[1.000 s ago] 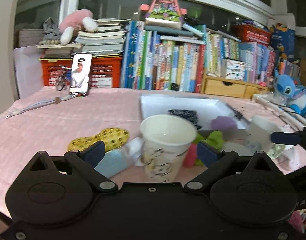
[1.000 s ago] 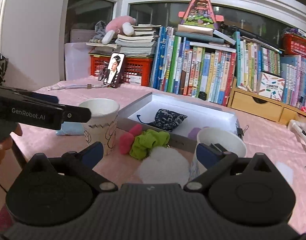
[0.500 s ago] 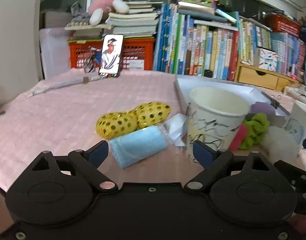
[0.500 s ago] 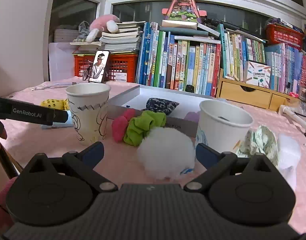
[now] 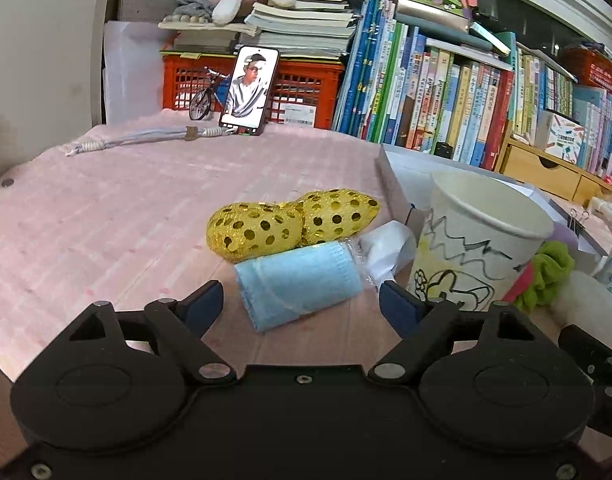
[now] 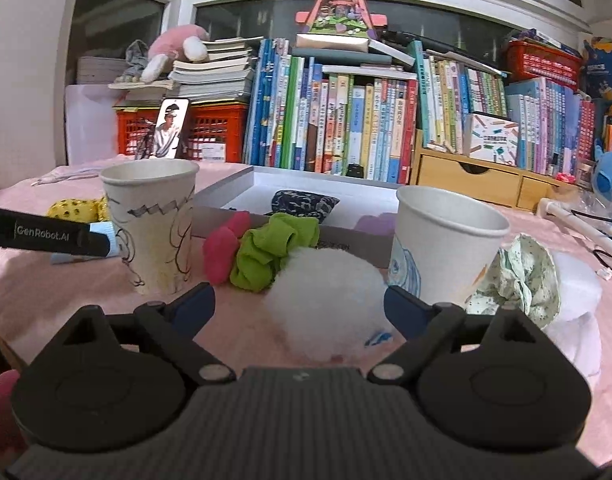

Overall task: Organize soft objects
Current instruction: 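Grasp the blue mask packet with the left tool while the right tool grasps the white fluffy ball, then lift the mask packet with the left tool while the right tool carries the fluffy ball to the tray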

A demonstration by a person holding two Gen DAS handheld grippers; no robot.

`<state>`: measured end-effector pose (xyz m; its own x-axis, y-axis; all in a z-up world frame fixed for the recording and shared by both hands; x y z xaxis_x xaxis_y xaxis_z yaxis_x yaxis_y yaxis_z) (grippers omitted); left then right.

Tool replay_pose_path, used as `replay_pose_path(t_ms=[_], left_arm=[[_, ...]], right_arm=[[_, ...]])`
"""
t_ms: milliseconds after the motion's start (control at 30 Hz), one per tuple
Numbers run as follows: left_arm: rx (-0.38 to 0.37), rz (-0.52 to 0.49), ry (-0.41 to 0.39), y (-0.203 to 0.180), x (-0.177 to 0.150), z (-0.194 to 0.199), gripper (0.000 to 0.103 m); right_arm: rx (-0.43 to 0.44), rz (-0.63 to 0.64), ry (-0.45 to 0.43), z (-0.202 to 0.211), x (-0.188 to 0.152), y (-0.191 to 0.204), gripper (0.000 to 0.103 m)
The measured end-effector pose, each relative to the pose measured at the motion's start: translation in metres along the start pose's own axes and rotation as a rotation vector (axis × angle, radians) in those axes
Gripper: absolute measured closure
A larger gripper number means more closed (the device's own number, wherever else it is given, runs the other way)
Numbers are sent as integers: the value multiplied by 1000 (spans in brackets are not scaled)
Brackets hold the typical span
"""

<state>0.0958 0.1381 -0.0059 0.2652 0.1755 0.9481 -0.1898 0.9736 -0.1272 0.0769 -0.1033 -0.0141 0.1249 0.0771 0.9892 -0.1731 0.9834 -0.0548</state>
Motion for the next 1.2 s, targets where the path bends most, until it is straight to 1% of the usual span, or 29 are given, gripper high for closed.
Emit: replay_pose_path(t_ms=[133,333,467,600,767,933,1000,1067,1200], left_arm=[[9,24,-6,2,-1,-4,29],[18,10,-17,3,-3,-8,39],[39,2,-30,5,-2,-8,53],[47,16,-40,8,-1,-6,62],[42,3,-58,6,3,0,73],[36,-23,-77,0,5,8,75],[29,-23,-77,-1,5,11,76],[22,-15,-71,-1,6,14,76],[-4,6,-54,-1,5,28,76]], right_arm=[[-34,0,-2,-2,-3,1,8],[-55,15,16,-6,-10,5,8],[-64,14,19,-10,-11,4,9],[-72,16,22,-13,-12,4,14],[-71,34,23,-13,-12,5,21],[-89,45,25,-14,-12,3,31],[-98,52,23,-15,-11,1,39],[-101,49,23,-15,-11,-1,41],[-94,45,27,-13,-11,-2,43]])
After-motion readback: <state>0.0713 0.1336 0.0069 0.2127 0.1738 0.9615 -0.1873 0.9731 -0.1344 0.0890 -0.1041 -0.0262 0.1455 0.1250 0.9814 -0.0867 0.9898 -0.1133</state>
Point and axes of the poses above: each gripper's, at about its wrist camera, not at the fingertips, and z roughly against the way its jaws point, y to its left, x to its top, the point moved 4 cm from there along -z, roughly the way its jaws point, and after that the axes turned 14 degrees about -y, right-handed, at the moved point
